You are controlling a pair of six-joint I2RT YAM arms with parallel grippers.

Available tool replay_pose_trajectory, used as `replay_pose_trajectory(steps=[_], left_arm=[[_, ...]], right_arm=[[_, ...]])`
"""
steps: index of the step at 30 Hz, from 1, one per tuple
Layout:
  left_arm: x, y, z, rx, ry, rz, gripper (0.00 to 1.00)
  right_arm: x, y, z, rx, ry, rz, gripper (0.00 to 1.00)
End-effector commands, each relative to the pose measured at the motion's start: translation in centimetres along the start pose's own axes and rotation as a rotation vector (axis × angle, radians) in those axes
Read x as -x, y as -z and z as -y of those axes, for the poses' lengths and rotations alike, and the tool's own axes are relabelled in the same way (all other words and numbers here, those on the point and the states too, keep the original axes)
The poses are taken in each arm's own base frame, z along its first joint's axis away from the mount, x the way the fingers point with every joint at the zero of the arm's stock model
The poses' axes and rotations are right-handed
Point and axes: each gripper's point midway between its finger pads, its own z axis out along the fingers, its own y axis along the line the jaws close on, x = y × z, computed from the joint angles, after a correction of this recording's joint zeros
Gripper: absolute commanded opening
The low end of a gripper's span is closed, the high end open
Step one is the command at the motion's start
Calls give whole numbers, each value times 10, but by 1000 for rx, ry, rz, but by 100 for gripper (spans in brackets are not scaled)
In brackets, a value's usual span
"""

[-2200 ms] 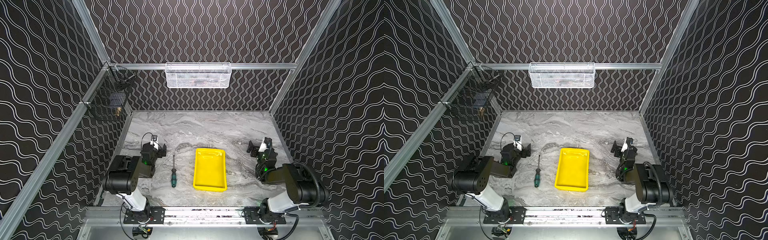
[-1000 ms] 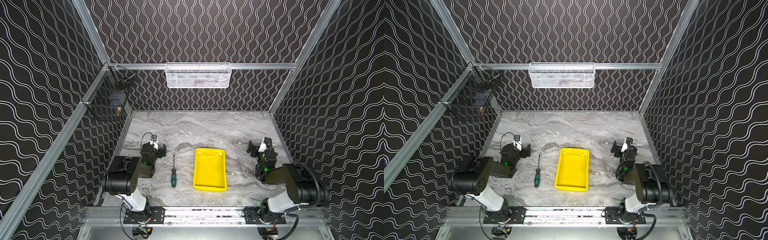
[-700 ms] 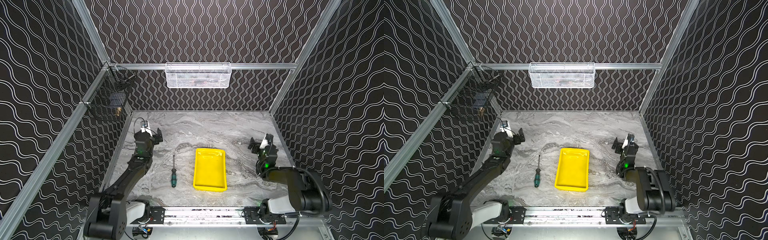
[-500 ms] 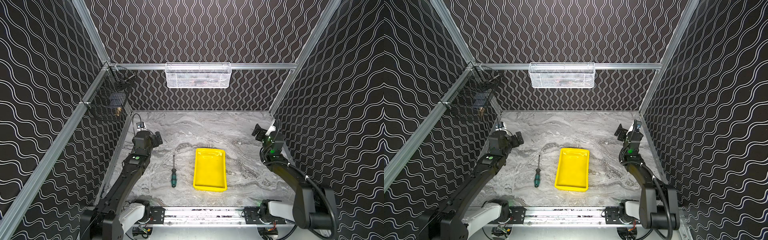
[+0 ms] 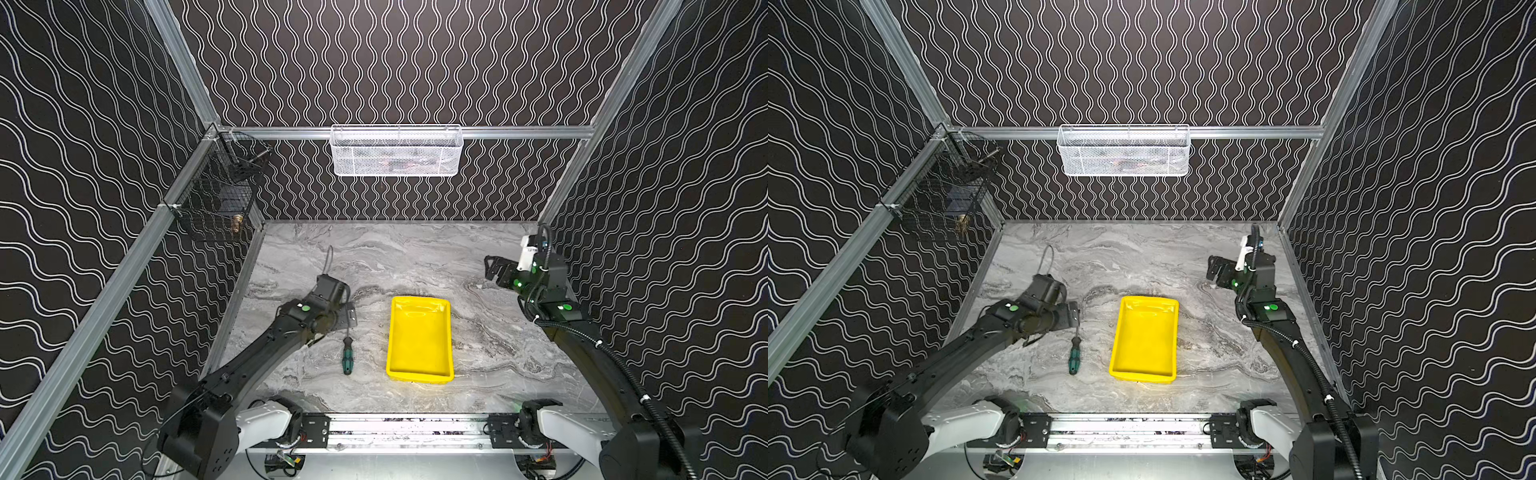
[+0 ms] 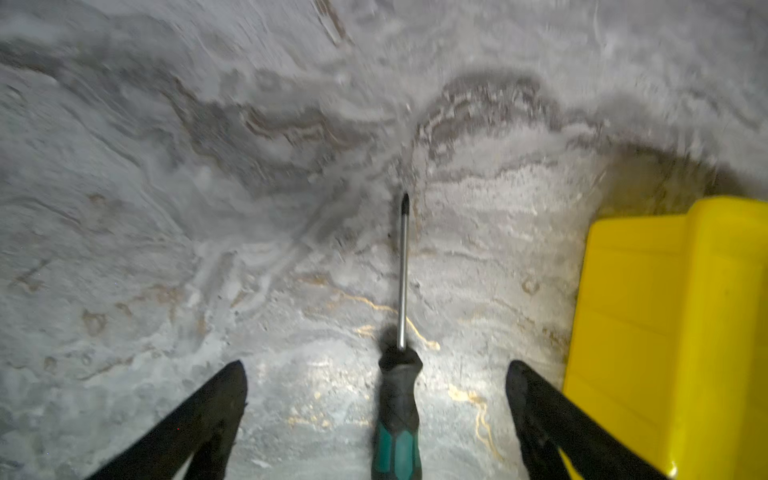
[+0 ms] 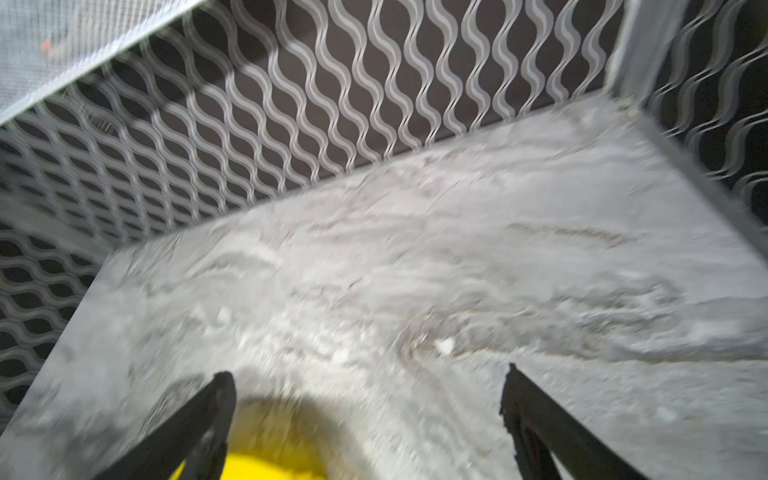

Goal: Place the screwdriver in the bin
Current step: 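Reach the left gripper down over the screwdriver handle while the right arm lifts forward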

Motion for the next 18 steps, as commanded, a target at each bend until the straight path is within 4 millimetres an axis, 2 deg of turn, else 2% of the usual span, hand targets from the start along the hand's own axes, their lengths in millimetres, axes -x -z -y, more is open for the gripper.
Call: replay_pose_trajectory(steps=[1,5,11,14,18], left_arm=[[-32,-3,-5,50,20,-107,99],[-50,-5,-4,43,15,-147,99],[-66,-7,7,15,-23,-204,95],[-74,-10,10,-5,-31,-230,93],[-87,-18,9,-16,-31,-264,89]], right_arm=[[-21,6,-2,5,4,-96,100],[-32,8,-18,104,-10,-152,100],[-55,4,-21,147,-11,-231,100],[-59,1,-21,157,-14,-233,100],[-62,-2,-34,236,4,-257,100]])
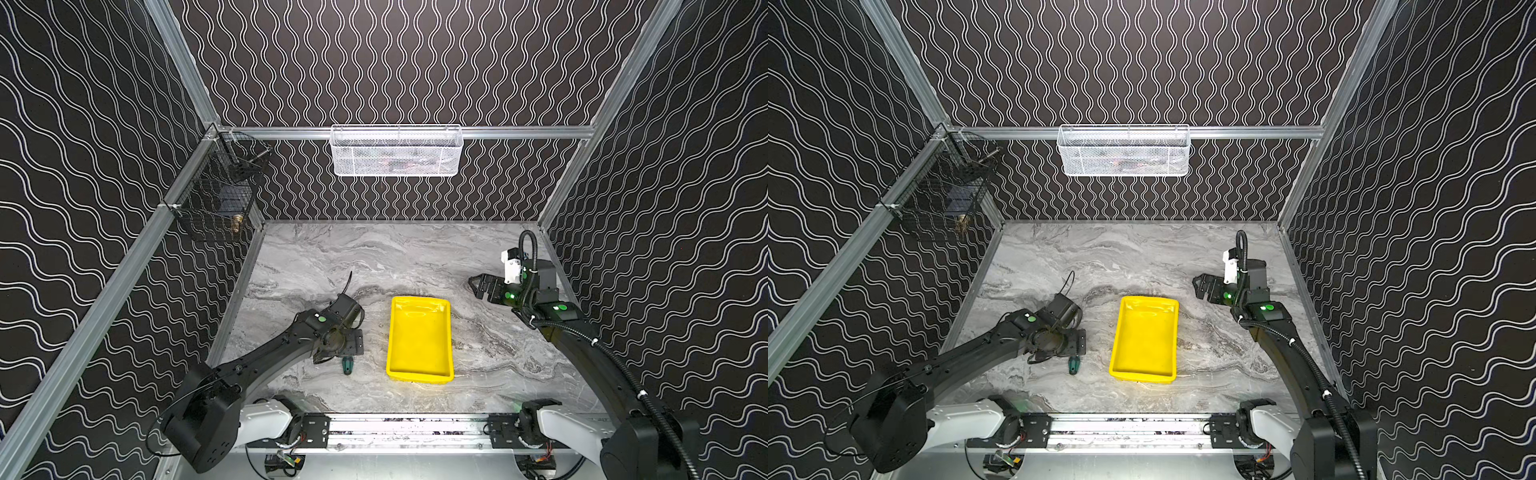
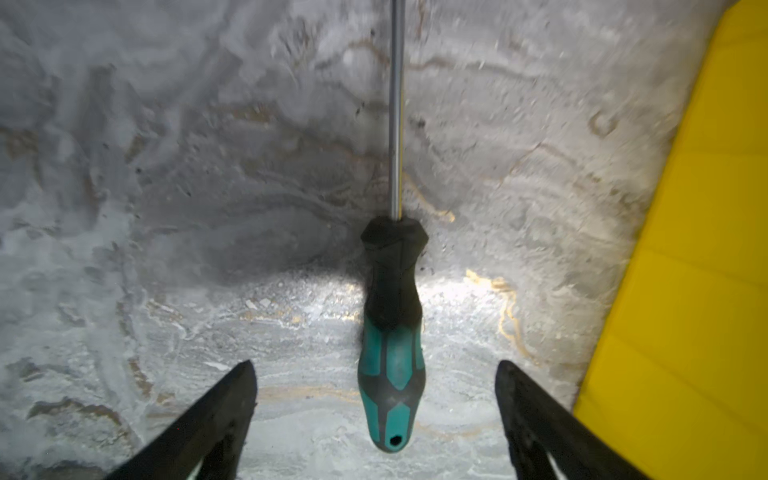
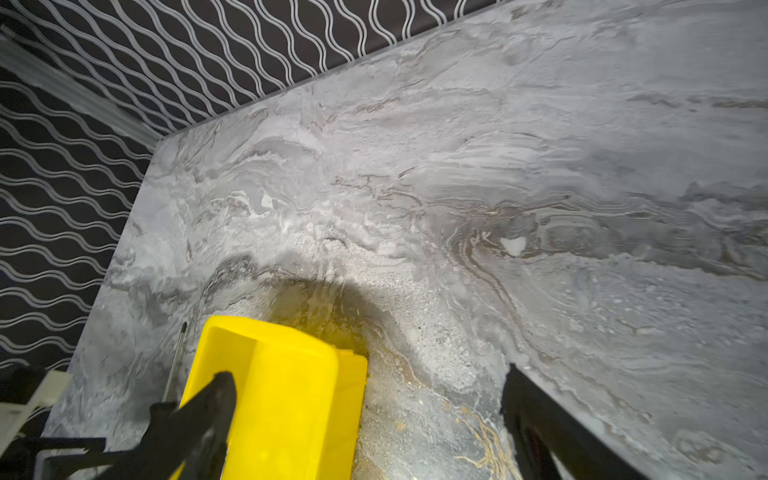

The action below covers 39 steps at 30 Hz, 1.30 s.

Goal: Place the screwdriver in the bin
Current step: 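Close the left gripper on the green-and-black screwdriver handle and lift it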

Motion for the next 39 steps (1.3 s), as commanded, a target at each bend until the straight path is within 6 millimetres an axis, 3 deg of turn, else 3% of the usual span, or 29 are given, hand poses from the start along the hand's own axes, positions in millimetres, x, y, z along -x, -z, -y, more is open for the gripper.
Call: replay_pose_trajectory(steps=[1,17,22,27,39], left_arm=[[-7,-6,3,-19,17,-29,88],[-10,-37,14,-19,-51,-95,73],[-10,-43,14,-14,-67,-105,60],[-11,-46,14,-13,-75,-108,56],[-6,-39,16,-21,-83,-84,14]], right_arm=[[2,-3,-15,83,36,-11,99],[3,-6,-11,65,58,-17,99],[5,-9,-9,56,62,-18,99],[4,-10,-8,56,64,-26,99],[7,-8,-10,65,74,-16,99]])
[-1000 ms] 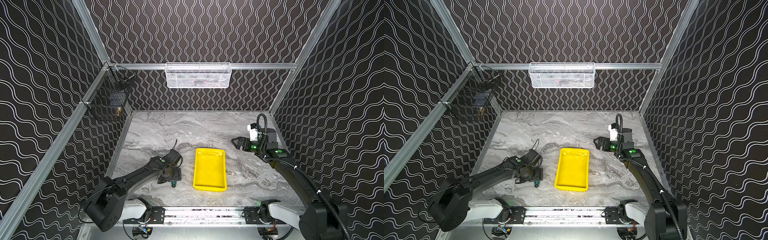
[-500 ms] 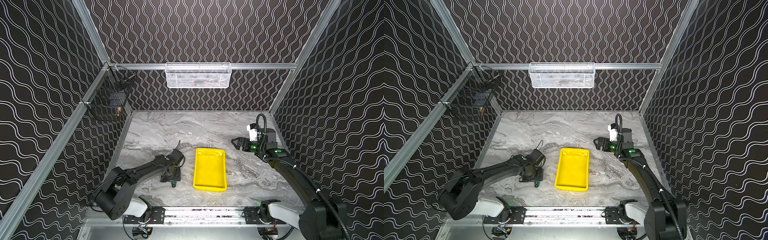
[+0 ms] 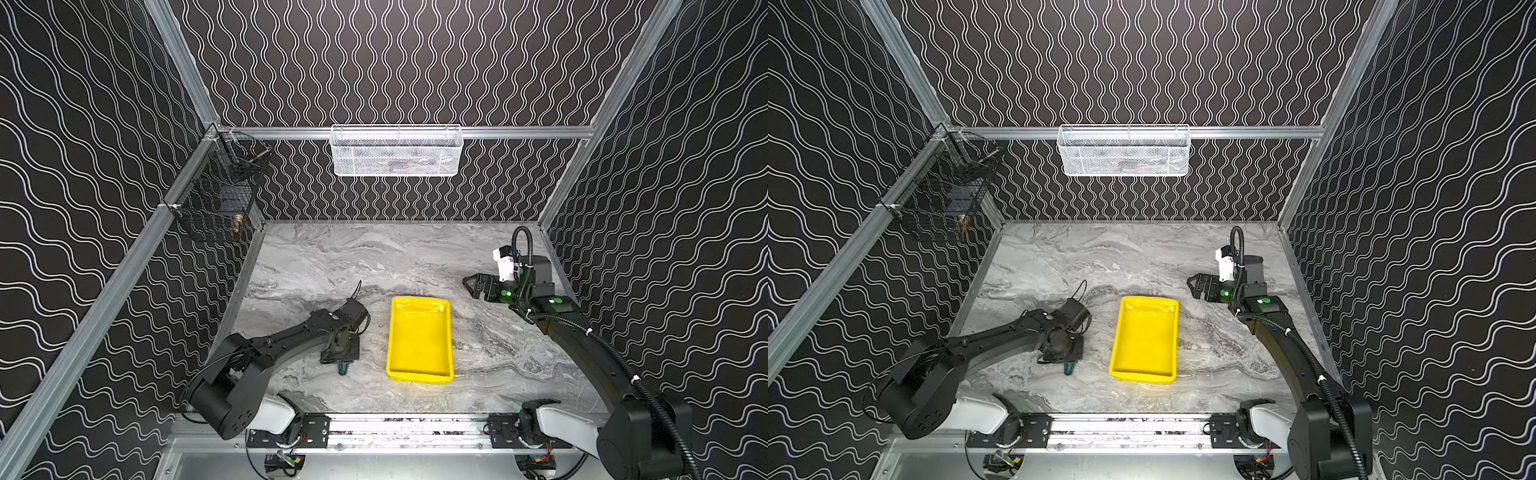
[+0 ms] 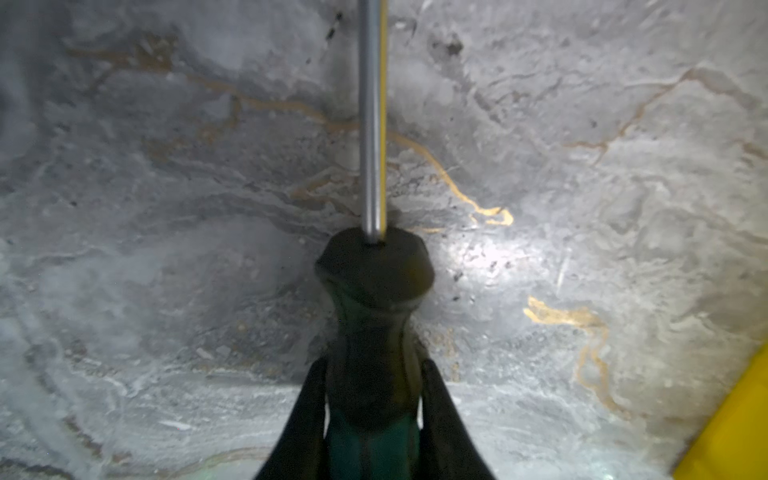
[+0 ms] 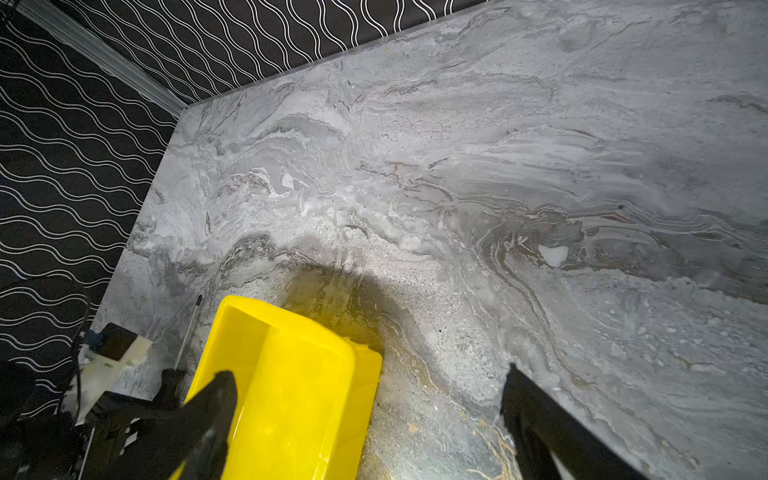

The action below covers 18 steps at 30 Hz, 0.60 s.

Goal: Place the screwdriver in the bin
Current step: 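Close the left gripper on the green-and-black screwdriver handle and lift it, then carry the screwdriver with the left gripper over the yellow tray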

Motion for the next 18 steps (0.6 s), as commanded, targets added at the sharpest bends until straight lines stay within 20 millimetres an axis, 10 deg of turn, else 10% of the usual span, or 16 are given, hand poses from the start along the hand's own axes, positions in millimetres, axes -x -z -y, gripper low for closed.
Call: replay_pose_trajectory(steps=[1,18], left_arm=[[8,4,15,-71,-10,26,9],[35,63,17,-44,-38,143,0]], right_arm=[[7,1,-4,12,19,22,100],[10,-5,-12,80,16,33,99]])
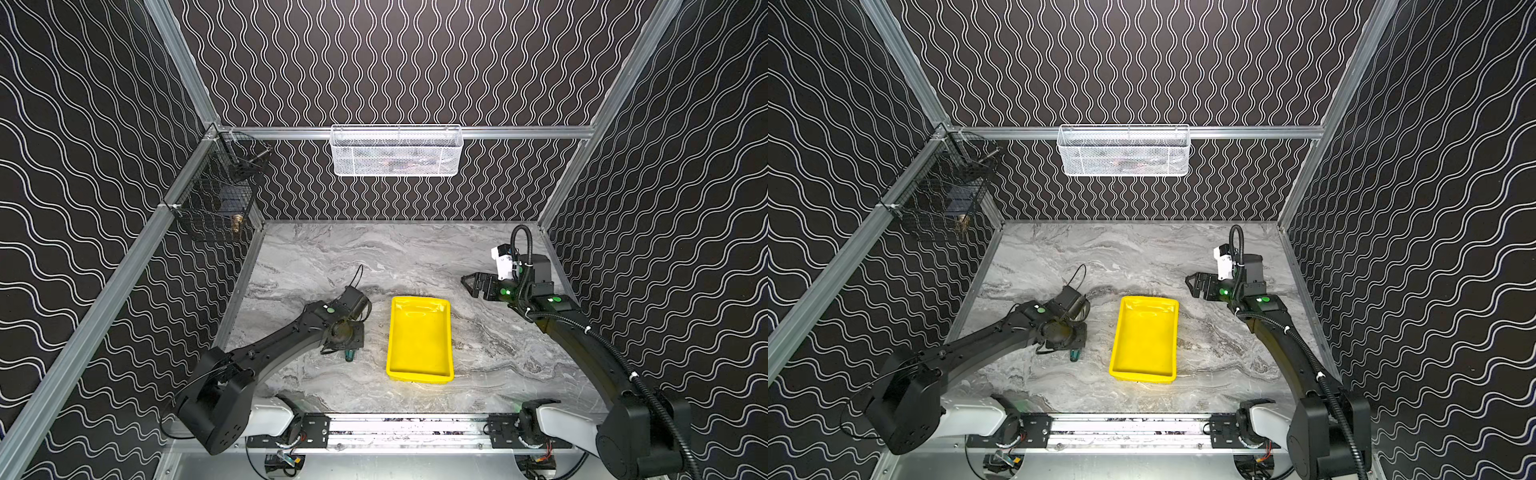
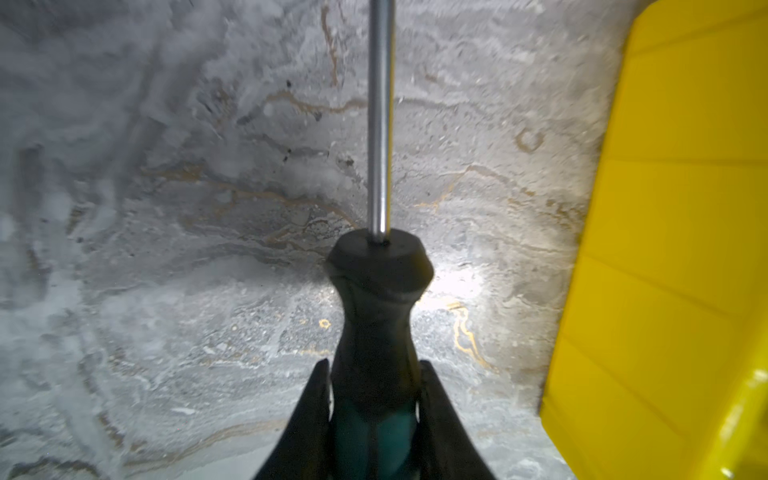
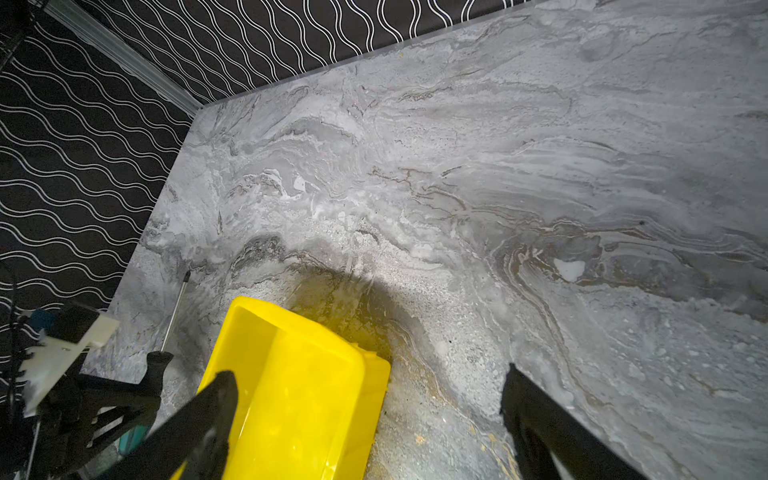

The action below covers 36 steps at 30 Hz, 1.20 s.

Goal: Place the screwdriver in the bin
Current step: 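Carry the screwdriver with the left gripper over the yellow tray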

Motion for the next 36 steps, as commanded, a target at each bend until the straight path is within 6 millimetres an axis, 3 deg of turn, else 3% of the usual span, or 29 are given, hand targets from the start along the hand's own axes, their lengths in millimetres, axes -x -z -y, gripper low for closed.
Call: replay_pose_trajectory(steps=[1,9,16,21,25,32,36], left_arm=[[6,17,-3,37,-24,21,0],[37,60,42,16,-119,117,0],[47,78,111,-74,-232,179,0],[40,62,154,-123,-303,143,0],[29,38,177,-149,-344,93,0],[8,1,197,-165,-382,25,0],[-3,-14,198,-157,-391,-3,0]], right_arm=[[6,-2,-6,37,-1,17,99],[4,-4,-9,61,-12,13,99],[8,-1,-13,73,-14,28,98],[8,1,-15,85,-29,38,98],[7,0,-17,102,-41,41,98],[8,0,-17,105,-47,39,98],[9,1,-18,106,-48,43,98]])
